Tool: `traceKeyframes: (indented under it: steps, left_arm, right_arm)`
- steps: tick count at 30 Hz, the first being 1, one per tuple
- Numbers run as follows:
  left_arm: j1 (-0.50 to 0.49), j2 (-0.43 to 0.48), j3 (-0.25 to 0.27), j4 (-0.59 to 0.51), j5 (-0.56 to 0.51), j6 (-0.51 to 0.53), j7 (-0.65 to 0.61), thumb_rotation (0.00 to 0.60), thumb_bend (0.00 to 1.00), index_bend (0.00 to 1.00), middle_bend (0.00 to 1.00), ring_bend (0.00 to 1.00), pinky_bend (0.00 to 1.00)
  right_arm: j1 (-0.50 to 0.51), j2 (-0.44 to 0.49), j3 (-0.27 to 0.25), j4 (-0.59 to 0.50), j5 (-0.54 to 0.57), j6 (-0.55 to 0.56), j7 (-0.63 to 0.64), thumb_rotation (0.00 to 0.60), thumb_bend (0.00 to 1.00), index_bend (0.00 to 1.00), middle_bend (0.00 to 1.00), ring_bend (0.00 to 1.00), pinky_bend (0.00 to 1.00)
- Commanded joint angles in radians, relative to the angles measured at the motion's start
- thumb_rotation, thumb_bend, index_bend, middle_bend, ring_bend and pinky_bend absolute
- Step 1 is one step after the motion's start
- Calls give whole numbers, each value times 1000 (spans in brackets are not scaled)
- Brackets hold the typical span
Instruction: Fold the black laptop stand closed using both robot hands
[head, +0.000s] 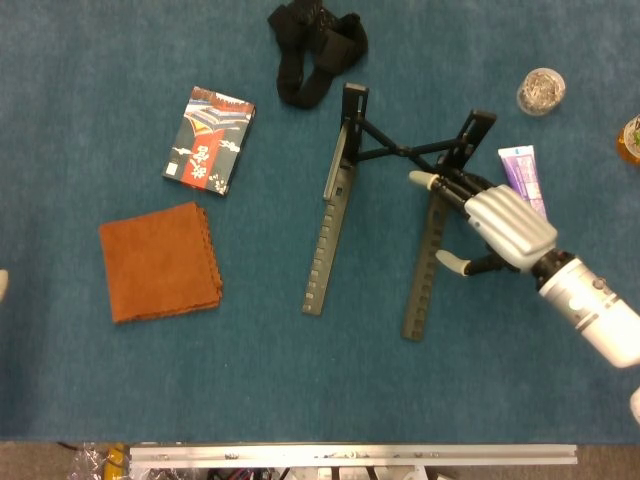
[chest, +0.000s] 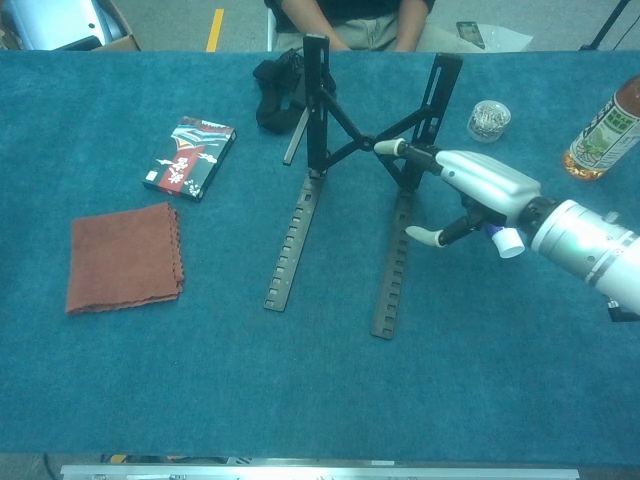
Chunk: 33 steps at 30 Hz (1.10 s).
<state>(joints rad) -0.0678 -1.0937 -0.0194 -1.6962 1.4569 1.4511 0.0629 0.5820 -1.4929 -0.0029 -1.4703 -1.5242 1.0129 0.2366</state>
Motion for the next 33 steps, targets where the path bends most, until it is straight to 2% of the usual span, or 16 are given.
traceKeyframes:
  steps: [1,25,33]
  left_arm:
    - [-2,-1,0,0,0,-4,1,600,285,79,46,0,38]
    - [-5,-6,1,7,0,-9,-1,600,284,79,40,0,38]
    - [-2,-4,2,6,0,-6,-2,600,284,79,40,0,38]
  right_arm:
    - [-3,3,-2,4,5,-3,2,600,277,0,140,0,168]
    - [-31,32,5,0,34,5,-18,600,278,0,140,0,168]
    - [-31,50,-28,-68,-26,11,-21,600,278,0,140,0,168]
